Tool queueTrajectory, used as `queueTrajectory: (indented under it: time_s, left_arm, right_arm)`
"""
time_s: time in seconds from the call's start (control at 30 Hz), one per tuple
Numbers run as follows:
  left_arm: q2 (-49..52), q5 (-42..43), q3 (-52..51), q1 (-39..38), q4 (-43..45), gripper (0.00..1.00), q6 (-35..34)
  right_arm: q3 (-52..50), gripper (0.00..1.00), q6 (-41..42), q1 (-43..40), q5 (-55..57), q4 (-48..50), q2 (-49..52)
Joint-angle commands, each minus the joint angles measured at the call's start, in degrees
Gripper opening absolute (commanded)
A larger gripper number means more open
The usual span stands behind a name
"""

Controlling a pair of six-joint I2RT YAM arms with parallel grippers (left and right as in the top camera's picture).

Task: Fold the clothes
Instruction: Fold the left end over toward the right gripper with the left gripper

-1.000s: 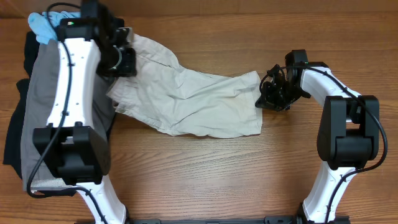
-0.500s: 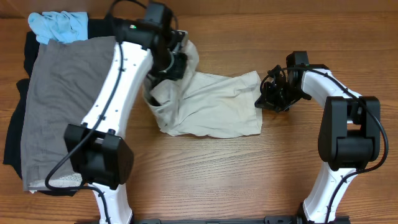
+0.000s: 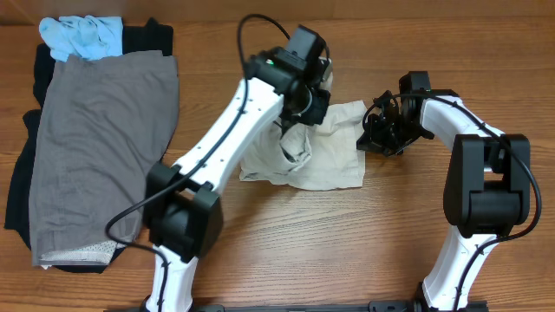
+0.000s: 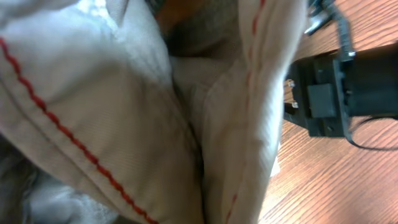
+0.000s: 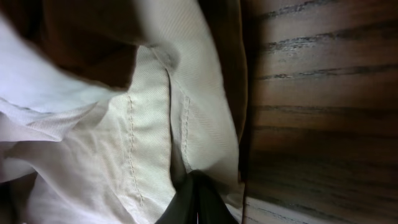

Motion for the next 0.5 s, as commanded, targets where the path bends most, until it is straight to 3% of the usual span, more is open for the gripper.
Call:
queueTrajectory:
  time_s: [0.0,0.1,0.2,0.23,0.27,0.37,0.47]
  left_arm:
    - [3.9,6.1,1.8,-1.6,2.9,0.05,-3.8]
    - [5.6,9.0,1.8,-2.1,4.8,0.07,-6.3]
    - [6.5,10.4,1.8,-2.4,6.8,0.2,-8.9]
    - [6.5,10.9,1.8,-2.5,7.3,0.27,-8.8]
    - [6.7,11.5,1.8,-2.6,8.0,0.43,-8.8]
    - [6.6,11.9,1.8,-2.5,9.1,0.7,-7.9]
    - [6.4,14.1,2.2,-2.4,9.1,0.81,-6.9]
  right_arm:
    - [-2.6,0.04,0.1,0.8,3.4,0.1,2.4]
    - [-2.6,0.04,0.1,0.8,3.4,0.2,2.5]
    - [-2.6,0.04,0.1,0.8,3.4,0.3,2.5]
    - [-2.6,0.04,0.1,0.8,3.4,0.3,2.5]
    - [-2.6,0.04,0.1,0.8,3.4,0.3,2.4]
    - [-2.6,0.04,0.2,0.8,3.4,0.5,2.5]
    - [-2.6,0.04,0.4,0.8,2.9,0.9,2.4]
